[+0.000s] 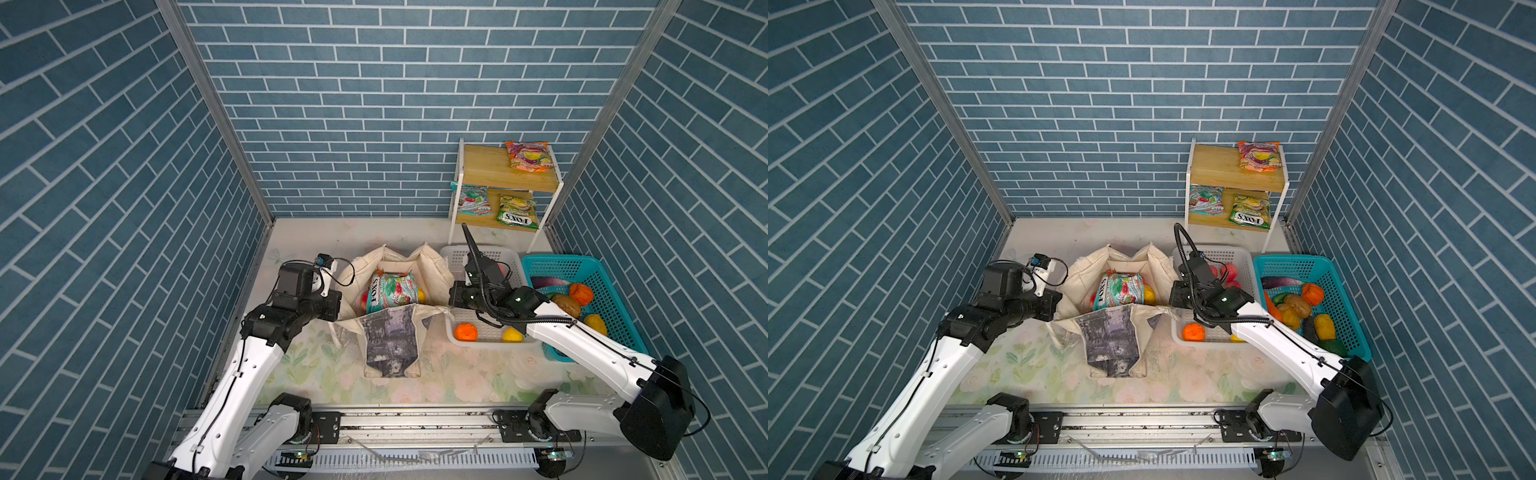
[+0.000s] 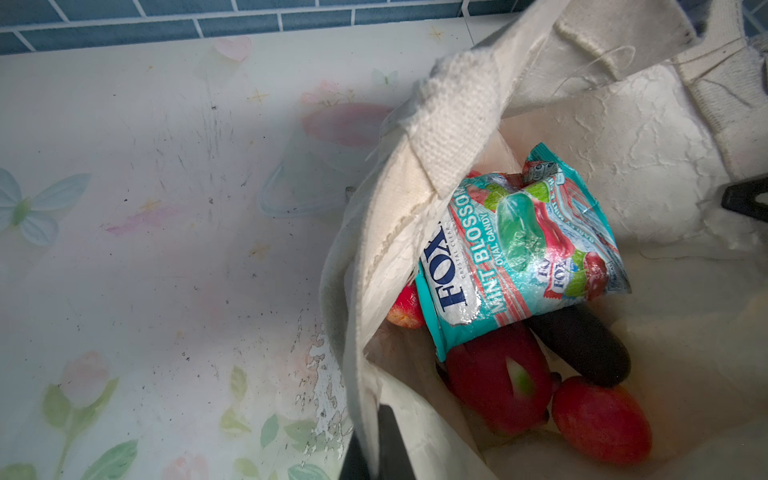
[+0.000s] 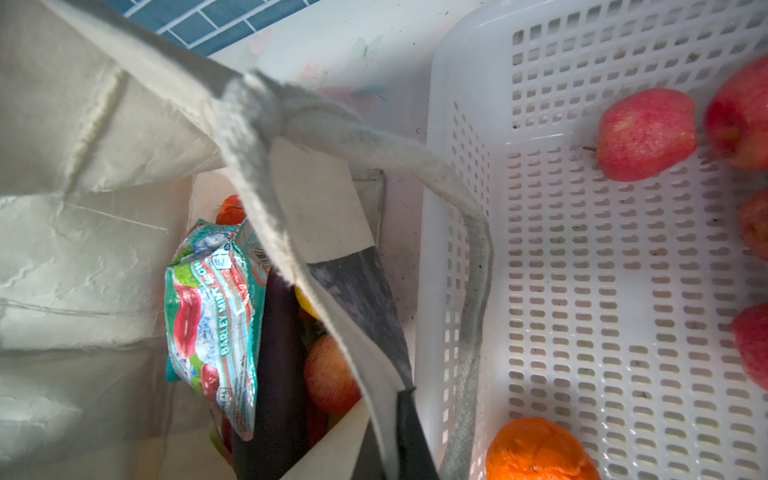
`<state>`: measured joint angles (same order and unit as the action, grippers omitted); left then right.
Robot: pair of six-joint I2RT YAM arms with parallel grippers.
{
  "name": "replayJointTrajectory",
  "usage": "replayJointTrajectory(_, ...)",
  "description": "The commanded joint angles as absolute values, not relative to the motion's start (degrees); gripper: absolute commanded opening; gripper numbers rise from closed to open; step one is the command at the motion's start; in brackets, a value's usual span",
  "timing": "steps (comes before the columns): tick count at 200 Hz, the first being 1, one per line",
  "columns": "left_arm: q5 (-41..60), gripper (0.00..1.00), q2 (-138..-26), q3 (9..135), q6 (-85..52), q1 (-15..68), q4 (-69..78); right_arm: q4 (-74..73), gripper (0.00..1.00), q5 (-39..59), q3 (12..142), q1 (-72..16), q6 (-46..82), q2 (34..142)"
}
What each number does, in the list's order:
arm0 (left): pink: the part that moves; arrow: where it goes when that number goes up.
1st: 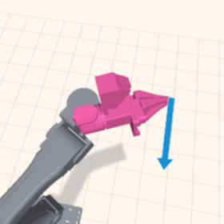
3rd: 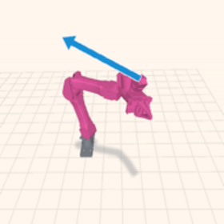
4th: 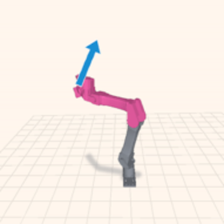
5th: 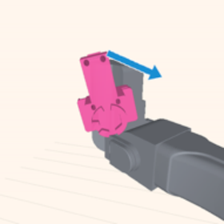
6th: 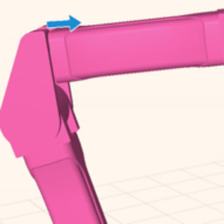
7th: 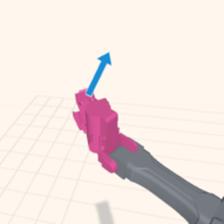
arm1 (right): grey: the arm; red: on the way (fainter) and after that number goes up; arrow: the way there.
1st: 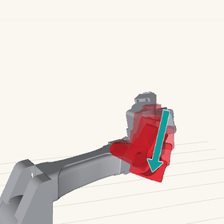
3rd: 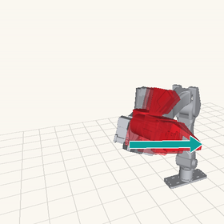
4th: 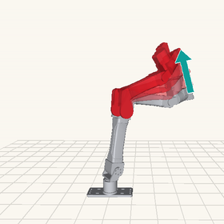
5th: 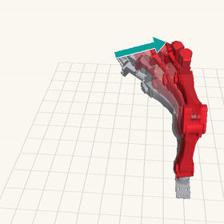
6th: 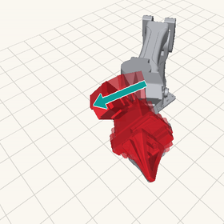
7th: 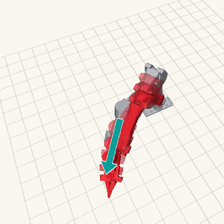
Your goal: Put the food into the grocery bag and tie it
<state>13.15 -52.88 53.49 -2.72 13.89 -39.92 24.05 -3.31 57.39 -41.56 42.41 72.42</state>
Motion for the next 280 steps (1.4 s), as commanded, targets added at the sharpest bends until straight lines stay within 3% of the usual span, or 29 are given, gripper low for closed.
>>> replayJointTrajectory(1,13.4,0.00,-52.9,53.4,-2.4,13.6,-38.2,25.7,0.00,-1.0,60.9,-41.4,42.3,73.0)
replayJointTrajectory(127,21.8,0.00,-56.6,71.8,-10.6,14.5,-37.7,32.9,0.00,2.6,89.6,-47.0,35.4,83.7)
replayJointTrajectory(194,16.7,0.00,-59.7,77.2,-13.7,20.8,-38.9,36.7,0.00,3.5,103.1,-51.5,33.6,93.0)
replayJointTrajectory(244,7.9,0.00,-63.4,76.7,-15.5,22.3,-44.7,40.1,0.00,4.3,104.1,-51.9,33.8,97.7)
replayJointTrajectory(280,7.4,0.00,-64.8,74.7,-15.6,22.8,-43.8,40.4,0.00,4.7,102.3,-52.1,33.9,99.4)
